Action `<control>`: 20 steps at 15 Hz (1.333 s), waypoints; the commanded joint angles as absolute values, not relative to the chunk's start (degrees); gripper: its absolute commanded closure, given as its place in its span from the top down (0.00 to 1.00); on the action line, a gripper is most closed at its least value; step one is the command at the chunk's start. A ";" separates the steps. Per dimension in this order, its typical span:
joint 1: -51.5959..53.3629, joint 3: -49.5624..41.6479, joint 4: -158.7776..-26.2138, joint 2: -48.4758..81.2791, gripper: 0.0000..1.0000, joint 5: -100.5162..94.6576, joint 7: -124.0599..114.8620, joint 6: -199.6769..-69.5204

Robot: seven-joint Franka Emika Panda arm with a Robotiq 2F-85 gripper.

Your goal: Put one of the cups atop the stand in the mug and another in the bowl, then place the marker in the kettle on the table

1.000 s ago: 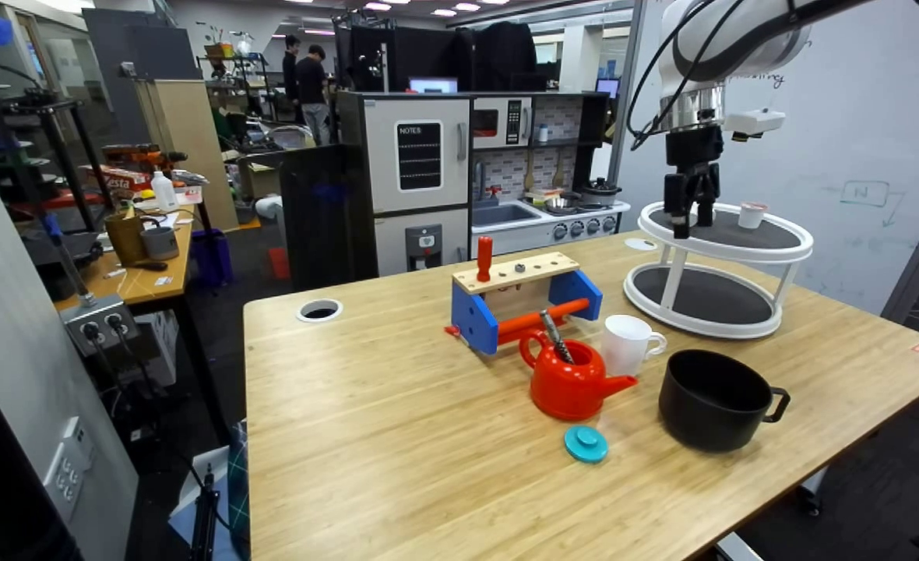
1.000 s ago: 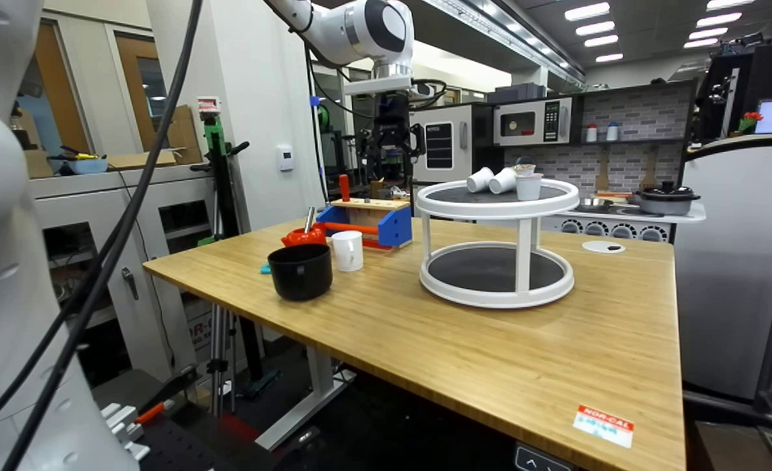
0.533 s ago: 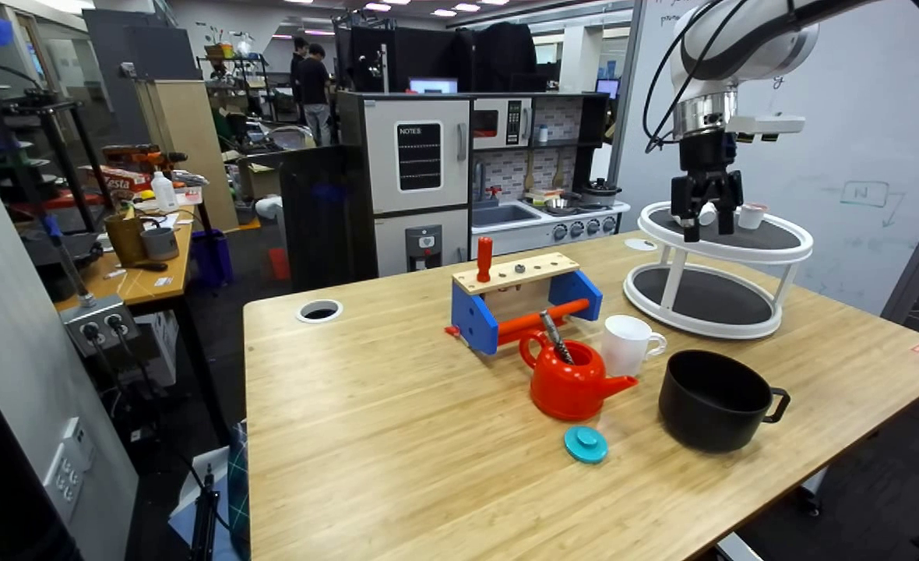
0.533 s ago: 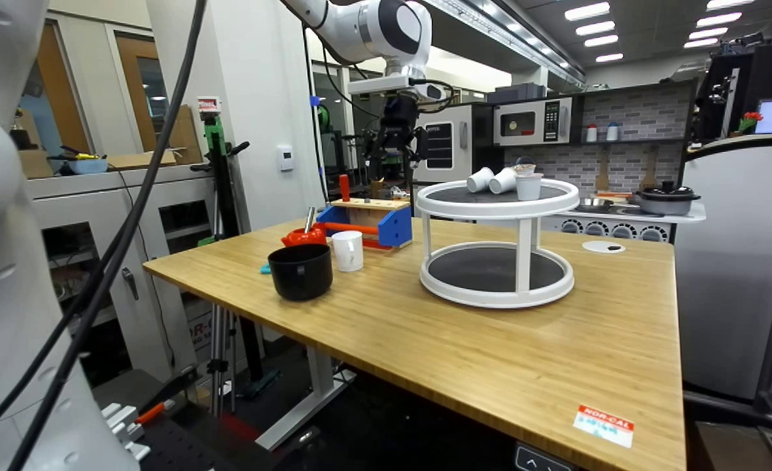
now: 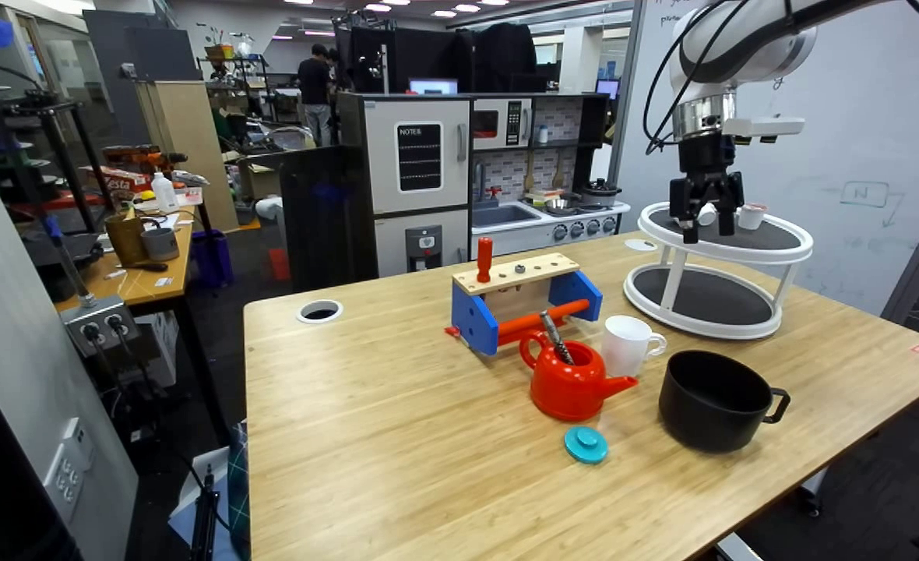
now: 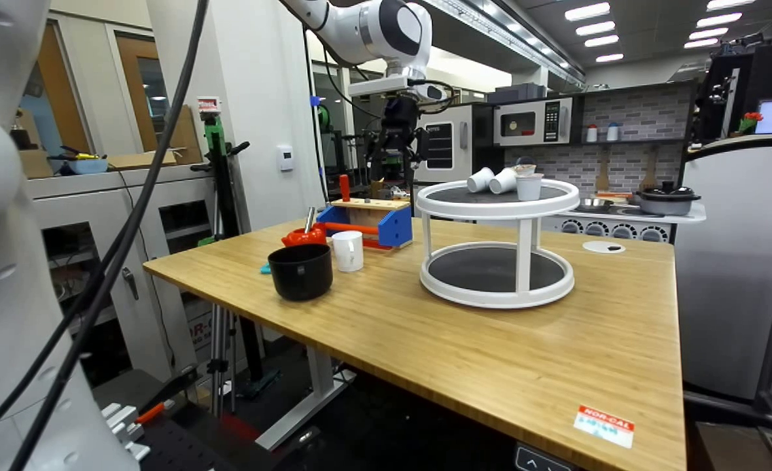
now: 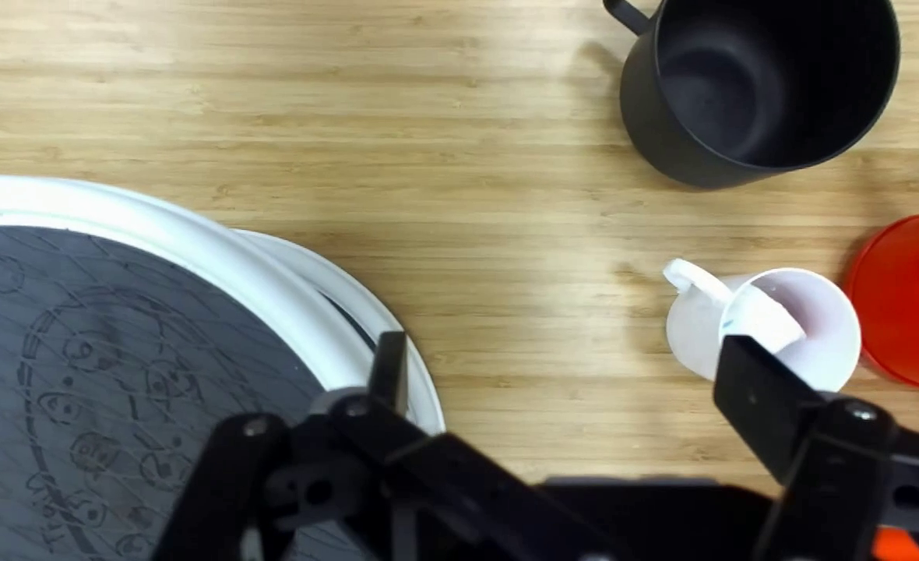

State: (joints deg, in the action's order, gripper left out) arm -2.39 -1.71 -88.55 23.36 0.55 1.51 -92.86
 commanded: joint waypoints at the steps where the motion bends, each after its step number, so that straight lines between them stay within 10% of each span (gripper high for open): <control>1: -2.39 -3.73 -83.72 26.40 1.00 -0.70 -6.67 -91.35; 20: -8.01 -9.06 -72.88 33.40 1.00 6.28 -23.69 -85.38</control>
